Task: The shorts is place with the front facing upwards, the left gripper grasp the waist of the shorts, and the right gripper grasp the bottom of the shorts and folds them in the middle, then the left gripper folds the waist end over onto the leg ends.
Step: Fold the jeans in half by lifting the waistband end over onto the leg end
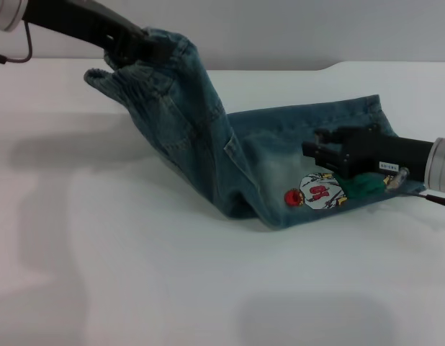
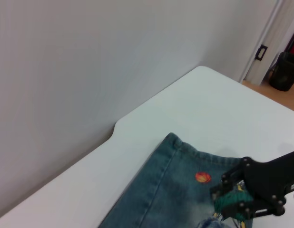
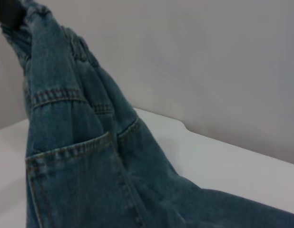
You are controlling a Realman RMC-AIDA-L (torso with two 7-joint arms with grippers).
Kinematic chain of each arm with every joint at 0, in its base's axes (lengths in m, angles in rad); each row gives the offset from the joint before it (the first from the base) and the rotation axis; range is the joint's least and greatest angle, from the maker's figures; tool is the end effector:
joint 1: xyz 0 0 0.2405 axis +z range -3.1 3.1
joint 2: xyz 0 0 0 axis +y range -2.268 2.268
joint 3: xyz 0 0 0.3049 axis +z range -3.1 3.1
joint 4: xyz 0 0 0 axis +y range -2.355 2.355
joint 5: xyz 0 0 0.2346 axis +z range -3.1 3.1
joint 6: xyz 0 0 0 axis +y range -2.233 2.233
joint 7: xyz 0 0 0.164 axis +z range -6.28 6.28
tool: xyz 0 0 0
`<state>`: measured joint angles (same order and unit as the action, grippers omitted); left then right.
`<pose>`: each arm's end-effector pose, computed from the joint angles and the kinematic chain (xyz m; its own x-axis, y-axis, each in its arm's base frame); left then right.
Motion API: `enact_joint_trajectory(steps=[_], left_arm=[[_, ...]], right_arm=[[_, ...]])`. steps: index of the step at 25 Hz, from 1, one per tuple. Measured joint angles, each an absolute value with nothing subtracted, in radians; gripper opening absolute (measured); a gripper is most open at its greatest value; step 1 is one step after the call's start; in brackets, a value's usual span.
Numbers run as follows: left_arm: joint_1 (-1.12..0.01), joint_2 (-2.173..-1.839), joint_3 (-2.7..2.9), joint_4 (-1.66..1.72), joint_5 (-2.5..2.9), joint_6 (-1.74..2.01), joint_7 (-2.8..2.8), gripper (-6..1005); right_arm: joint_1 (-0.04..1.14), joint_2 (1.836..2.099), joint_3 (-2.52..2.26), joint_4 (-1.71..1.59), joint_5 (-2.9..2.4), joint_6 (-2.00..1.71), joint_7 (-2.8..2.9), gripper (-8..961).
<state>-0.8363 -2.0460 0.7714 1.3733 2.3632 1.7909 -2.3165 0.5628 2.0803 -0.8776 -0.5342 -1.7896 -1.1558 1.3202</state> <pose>-0.1364 0.4507 0.0724 0.8472 0.4917 0.2011 0.5306 -0.8019 -0.2746 0.3137 0.4223 -0.0711 0.7940 -0.3499 -0.4971 -0.5485 -0.7650 -0.3376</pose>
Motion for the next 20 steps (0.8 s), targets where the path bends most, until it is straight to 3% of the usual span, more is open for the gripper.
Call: enact_joint_trajectory(steps=[20], left_arm=[[-0.885,-2.051,0.862,1.519,2.29,1.836,-2.424,108]], right_arm=[[0.64,2.08,-0.899,-0.435,-1.682,-1.042,1.267,349]])
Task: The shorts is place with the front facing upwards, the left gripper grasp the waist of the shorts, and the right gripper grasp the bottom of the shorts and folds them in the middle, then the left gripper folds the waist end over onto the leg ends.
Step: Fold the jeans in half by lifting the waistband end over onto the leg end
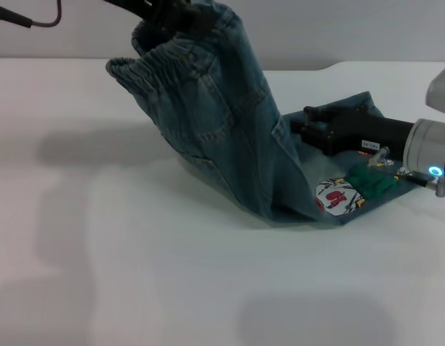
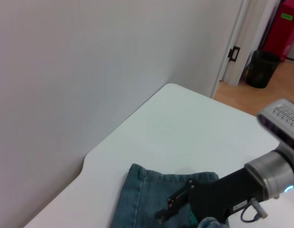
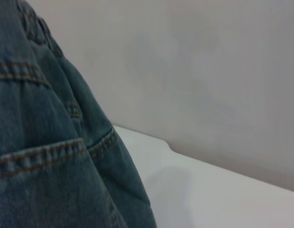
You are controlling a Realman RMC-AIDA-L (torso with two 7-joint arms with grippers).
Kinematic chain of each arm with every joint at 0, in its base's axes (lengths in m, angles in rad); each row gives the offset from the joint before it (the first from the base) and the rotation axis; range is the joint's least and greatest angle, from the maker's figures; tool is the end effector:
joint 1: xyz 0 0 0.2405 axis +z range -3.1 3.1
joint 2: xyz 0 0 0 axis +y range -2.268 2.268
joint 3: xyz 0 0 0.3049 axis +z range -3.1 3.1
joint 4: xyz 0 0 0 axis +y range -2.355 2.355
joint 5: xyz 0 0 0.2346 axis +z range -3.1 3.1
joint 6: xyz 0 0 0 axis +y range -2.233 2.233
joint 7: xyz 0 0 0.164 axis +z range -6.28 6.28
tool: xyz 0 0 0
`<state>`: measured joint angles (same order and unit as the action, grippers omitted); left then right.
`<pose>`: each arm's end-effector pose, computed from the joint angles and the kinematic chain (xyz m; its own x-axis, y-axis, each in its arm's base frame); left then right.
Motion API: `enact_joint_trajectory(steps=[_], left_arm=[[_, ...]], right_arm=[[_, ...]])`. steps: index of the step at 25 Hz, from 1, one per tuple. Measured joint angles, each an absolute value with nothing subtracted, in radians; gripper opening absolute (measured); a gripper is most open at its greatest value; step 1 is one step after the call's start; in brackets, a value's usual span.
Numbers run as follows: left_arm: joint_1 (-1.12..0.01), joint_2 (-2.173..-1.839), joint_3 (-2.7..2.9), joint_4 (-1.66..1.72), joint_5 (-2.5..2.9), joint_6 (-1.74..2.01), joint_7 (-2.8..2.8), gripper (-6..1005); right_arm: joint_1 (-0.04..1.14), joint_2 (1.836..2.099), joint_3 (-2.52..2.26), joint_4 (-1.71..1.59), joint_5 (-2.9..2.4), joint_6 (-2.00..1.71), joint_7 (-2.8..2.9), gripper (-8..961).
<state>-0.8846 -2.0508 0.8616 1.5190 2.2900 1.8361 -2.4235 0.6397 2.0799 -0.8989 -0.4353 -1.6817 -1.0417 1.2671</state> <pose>-0.0753 0.4370 0.0743 0.9014 0.3894 0.1893 0.4286 -0.8642 -0.2636 0.2977 0.4474 -0.0827 0.7771 -0.3380 -0.5309 -0.5728 -0.7294 -0.3741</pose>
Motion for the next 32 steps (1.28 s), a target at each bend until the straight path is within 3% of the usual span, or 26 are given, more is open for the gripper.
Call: enact_joint_trajectory(steps=[32], left_arm=[[-0.937,-2.054,0.892,1.548,2.252,1.852,-2.435,132]], right_arm=[[0.81,2.084,-1.176,-0.412,-1.678,-1.128,1.511,348]])
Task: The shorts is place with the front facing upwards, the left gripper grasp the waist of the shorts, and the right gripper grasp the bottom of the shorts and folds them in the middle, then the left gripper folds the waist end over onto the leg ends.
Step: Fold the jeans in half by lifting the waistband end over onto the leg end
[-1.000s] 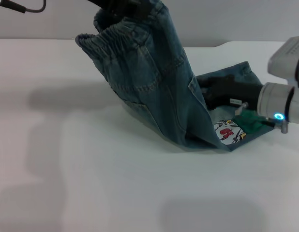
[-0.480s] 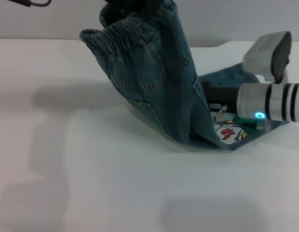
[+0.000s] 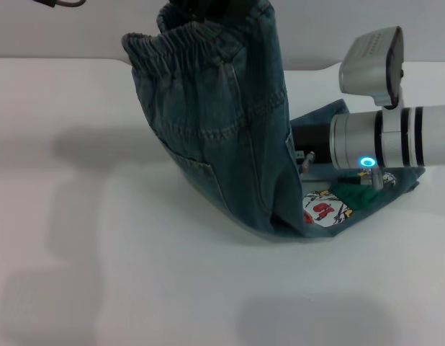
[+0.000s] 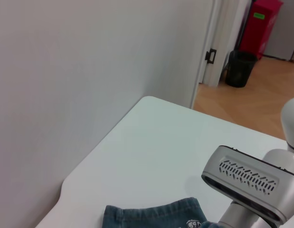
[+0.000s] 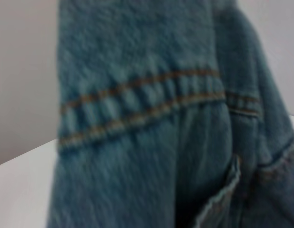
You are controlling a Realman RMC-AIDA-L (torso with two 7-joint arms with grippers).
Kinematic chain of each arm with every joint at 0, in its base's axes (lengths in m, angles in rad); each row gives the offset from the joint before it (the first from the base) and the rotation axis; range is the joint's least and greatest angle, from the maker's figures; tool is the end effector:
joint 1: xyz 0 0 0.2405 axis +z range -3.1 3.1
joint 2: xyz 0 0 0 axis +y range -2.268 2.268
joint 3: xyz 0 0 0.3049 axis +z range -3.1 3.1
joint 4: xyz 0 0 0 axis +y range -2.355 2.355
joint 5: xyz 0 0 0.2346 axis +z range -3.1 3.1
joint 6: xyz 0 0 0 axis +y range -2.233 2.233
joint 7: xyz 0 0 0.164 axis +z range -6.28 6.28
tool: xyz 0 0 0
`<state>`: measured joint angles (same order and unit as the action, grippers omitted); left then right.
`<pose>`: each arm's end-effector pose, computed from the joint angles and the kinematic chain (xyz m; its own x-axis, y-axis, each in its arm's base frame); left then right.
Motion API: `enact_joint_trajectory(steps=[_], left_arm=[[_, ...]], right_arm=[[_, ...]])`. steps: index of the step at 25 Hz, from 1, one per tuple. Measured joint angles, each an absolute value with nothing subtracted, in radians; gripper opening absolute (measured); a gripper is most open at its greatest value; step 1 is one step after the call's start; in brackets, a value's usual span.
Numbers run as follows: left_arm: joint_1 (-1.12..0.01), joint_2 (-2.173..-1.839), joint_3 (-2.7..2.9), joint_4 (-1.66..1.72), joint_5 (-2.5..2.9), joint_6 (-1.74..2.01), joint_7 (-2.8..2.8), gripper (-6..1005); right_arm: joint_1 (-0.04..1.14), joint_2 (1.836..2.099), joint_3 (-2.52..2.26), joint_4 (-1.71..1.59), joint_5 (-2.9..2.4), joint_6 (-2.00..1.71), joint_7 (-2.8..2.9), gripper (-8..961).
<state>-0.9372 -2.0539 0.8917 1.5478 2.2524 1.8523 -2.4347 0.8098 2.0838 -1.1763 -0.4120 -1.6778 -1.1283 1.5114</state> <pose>-0.0412 0.4313 0.0703 0.9343 0.3073 0.1805 0.3447 -0.9081 -0.2378 0.2099 0.4465 -0.1319 0.8224 -0.3953 -0.4091 -0.4727 -0.8750 -0.1047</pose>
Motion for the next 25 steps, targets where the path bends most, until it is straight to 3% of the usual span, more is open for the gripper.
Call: enact_joint_trajectory(steps=[19,25], left_arm=[[-0.926,-2.057,0.925,1.538,2.251,1.842,-2.436,147],[-0.914,-2.059,0.934,1.537,2.247,1.838,-2.436,151]], right_arm=[[0.854,2.086,-1.235,-0.423,-1.631,-1.159,1.529,348],[0.813,2.079,-1.233,-0.423,-1.632,-1.112,1.532,348]])
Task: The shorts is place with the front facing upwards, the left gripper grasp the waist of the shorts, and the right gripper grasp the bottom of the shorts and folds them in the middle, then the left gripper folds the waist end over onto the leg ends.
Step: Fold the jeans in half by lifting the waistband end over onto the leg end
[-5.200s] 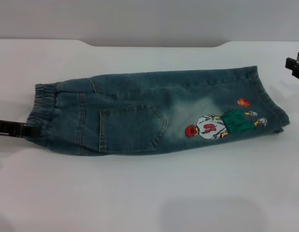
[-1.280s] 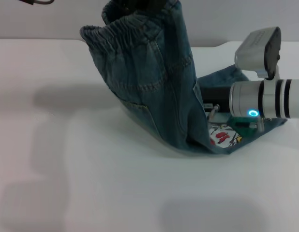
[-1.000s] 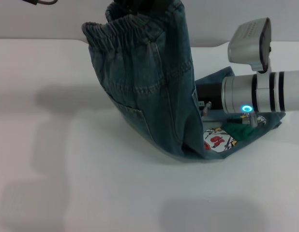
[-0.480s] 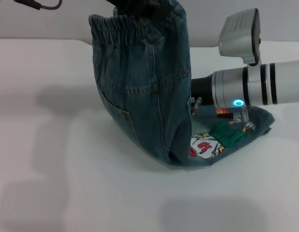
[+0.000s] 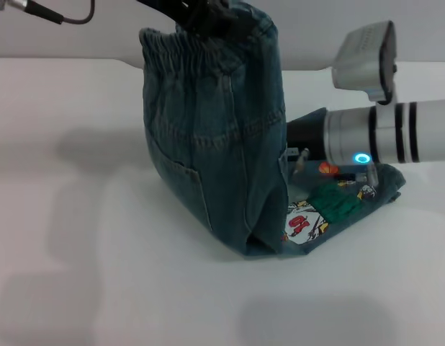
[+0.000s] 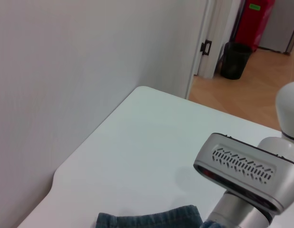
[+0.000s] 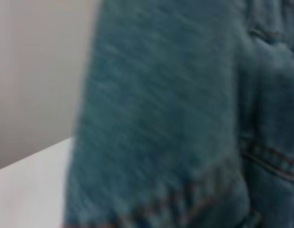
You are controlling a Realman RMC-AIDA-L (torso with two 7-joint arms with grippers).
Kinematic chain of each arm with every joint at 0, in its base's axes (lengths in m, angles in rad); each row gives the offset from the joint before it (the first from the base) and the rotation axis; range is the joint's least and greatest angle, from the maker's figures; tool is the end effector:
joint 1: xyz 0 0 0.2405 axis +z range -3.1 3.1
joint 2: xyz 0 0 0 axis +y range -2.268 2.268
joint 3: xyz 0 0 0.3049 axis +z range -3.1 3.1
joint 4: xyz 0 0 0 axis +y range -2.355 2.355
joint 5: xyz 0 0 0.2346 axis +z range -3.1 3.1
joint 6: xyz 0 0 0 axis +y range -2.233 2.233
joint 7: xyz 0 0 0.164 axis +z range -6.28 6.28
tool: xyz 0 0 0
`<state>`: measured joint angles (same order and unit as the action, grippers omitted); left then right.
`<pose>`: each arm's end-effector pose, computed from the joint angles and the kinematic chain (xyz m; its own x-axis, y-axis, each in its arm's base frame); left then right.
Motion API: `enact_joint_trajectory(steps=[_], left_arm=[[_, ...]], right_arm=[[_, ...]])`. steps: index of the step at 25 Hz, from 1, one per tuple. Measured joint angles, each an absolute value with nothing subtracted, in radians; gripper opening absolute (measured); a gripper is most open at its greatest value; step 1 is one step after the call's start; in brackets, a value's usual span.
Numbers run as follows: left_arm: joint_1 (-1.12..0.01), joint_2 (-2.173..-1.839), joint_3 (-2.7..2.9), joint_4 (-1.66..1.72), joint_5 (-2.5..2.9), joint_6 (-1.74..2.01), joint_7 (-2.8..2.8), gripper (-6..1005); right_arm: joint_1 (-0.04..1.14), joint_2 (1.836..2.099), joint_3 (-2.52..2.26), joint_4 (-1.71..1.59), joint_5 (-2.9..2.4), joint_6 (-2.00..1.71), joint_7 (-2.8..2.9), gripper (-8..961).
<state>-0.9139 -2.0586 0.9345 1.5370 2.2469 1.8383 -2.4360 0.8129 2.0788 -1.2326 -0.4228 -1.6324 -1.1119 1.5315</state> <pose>-0.0472 0.4286 0.0591 0.9343 0.3193 0.1584 0.3487 -0.9108 -0.2208 0.2043 0.4484 -0.1327 0.8221 -0.3965 -0.4086 -0.4729 -0.8752 -0.1021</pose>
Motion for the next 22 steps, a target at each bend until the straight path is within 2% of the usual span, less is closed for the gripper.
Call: enact_joint_trajectory(steps=[9,22], left_arm=[[-0.903,-2.058,0.94,1.523,2.247,1.824,-2.435,158],[-0.881,-2.06,1.053,1.455,2.22,1.742,-2.44,168]], right_arm=[[0.732,2.067,-1.23,-0.451,-1.643,-1.083,1.548,348],[0.518,2.044,-1.04,-0.642,-1.644,-1.054,1.584,348]])
